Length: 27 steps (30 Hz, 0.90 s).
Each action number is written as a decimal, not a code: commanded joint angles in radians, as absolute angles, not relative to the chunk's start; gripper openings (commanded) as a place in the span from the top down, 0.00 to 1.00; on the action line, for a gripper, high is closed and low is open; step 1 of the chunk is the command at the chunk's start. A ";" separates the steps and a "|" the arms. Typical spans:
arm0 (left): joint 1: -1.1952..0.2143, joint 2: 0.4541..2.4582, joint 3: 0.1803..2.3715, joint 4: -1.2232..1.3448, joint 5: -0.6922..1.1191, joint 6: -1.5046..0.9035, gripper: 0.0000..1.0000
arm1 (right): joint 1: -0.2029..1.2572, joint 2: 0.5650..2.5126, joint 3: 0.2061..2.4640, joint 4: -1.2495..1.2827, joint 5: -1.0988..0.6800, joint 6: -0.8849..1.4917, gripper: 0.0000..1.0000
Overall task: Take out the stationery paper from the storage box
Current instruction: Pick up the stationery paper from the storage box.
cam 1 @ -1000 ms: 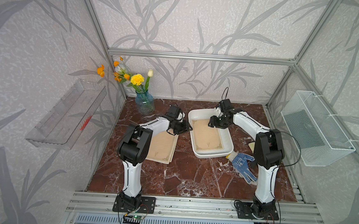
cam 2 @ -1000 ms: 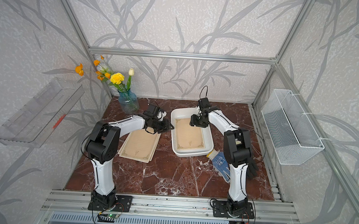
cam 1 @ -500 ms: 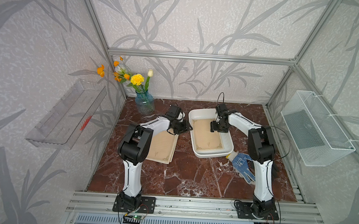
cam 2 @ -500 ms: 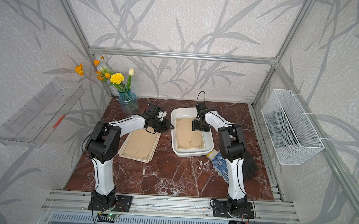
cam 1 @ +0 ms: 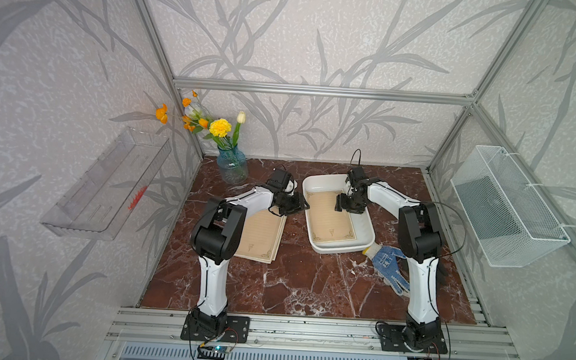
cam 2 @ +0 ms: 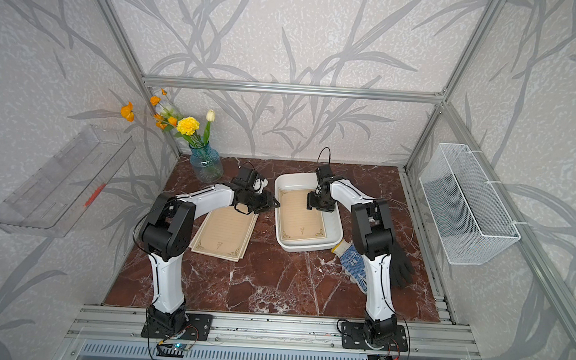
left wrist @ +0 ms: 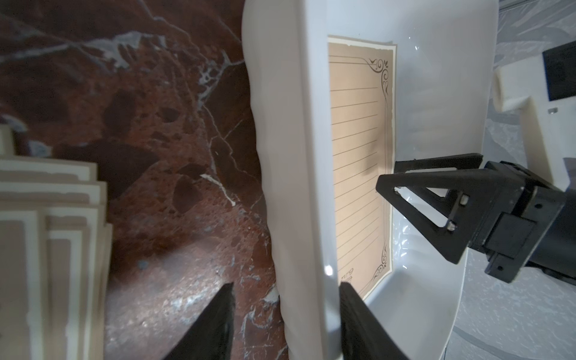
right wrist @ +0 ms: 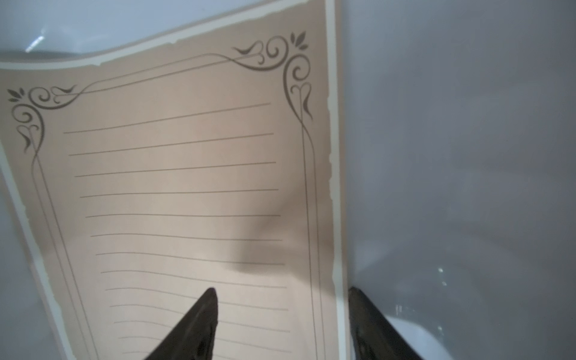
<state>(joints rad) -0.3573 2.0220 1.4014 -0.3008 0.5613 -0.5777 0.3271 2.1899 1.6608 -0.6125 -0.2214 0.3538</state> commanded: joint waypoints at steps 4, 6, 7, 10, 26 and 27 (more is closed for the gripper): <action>-0.365 2.051 1.457 -0.337 0.568 -0.574 0.47 | 0.287 2.107 1.534 -0.480 -0.482 0.444 0.44; -0.365 2.055 1.463 -0.343 0.565 -0.571 0.47 | 0.271 2.098 1.498 -0.419 -0.571 0.478 0.47; -0.365 2.055 1.467 -0.346 0.564 -0.568 0.48 | 0.263 2.095 1.480 -0.388 -0.616 0.500 0.49; -0.365 2.056 1.470 -0.350 0.562 -0.566 0.48 | 0.247 2.083 1.427 -0.292 -0.698 0.552 0.54; -0.365 2.069 1.473 -0.341 0.569 -0.575 0.48 | 0.241 2.100 1.426 -0.268 -0.797 0.544 0.71; -0.365 2.067 1.473 -0.339 0.569 -0.576 0.47 | 0.242 2.104 1.440 -0.298 -0.781 0.526 0.70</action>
